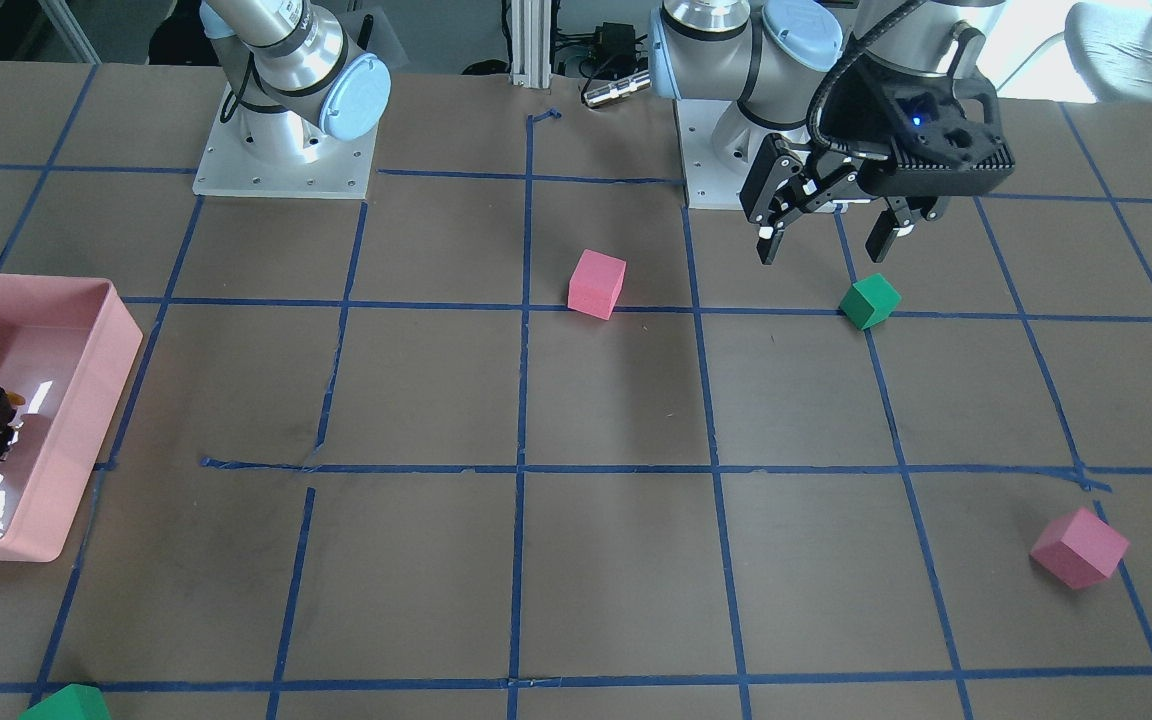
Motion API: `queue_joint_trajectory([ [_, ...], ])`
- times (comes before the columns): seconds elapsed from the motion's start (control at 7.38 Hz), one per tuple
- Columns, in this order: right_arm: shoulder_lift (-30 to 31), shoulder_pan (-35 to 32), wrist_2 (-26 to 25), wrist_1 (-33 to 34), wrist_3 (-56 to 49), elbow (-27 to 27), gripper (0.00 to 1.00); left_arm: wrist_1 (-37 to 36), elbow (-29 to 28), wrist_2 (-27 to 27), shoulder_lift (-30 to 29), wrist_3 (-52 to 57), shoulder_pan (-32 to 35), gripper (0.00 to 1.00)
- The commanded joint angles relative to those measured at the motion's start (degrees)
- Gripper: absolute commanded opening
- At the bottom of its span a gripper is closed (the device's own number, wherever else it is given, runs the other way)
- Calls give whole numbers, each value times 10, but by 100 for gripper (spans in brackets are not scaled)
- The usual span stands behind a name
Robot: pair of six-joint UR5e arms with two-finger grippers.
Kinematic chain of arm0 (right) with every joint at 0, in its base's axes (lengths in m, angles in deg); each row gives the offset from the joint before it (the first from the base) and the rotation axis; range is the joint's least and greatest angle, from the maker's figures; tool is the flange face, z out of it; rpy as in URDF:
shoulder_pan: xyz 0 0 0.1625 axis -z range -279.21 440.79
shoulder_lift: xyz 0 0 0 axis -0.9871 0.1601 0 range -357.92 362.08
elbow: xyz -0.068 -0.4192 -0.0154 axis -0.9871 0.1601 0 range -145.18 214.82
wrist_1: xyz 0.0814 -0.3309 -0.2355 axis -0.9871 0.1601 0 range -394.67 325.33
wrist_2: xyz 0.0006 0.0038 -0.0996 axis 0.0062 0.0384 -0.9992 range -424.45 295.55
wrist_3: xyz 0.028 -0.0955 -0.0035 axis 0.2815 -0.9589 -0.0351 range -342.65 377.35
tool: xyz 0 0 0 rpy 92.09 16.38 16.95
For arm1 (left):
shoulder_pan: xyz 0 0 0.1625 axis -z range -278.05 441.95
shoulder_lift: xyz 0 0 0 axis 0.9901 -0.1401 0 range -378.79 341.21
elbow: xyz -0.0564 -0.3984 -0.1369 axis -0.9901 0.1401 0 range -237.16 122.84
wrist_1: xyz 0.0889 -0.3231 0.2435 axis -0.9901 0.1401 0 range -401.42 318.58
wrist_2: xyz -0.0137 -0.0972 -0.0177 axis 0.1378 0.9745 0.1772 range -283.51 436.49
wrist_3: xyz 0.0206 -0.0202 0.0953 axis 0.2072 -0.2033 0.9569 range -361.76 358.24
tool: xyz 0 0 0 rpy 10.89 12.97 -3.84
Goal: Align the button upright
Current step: 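Close the right gripper on the button switch body, then lift the button out of the bin with the right gripper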
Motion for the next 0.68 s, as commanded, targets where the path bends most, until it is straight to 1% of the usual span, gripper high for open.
queue_joint_trajectory([
  [0.0, 48, -5, 2, -81, -2, 37, 0, 0, 0, 0, 0, 1, 0, 100],
  [0.14, 74, -15, 5, -135, -2, 64, 0, 0, 0, 0, 0, 0, 0, 100],
  [0.27, 85, -36, 6, -173, -2, 94, 0, 0, 0, 0, 0, 0, 0, 100],
  [0.41, 93, -62, 3, -205, 1, 125, 0, 0, 0, 0, 0, 0, 0, 100],
  [0.54, 105, -99, 1, -264, 29, 155, 0, 0, 0, 0, 0, 0, 0, 100],
])
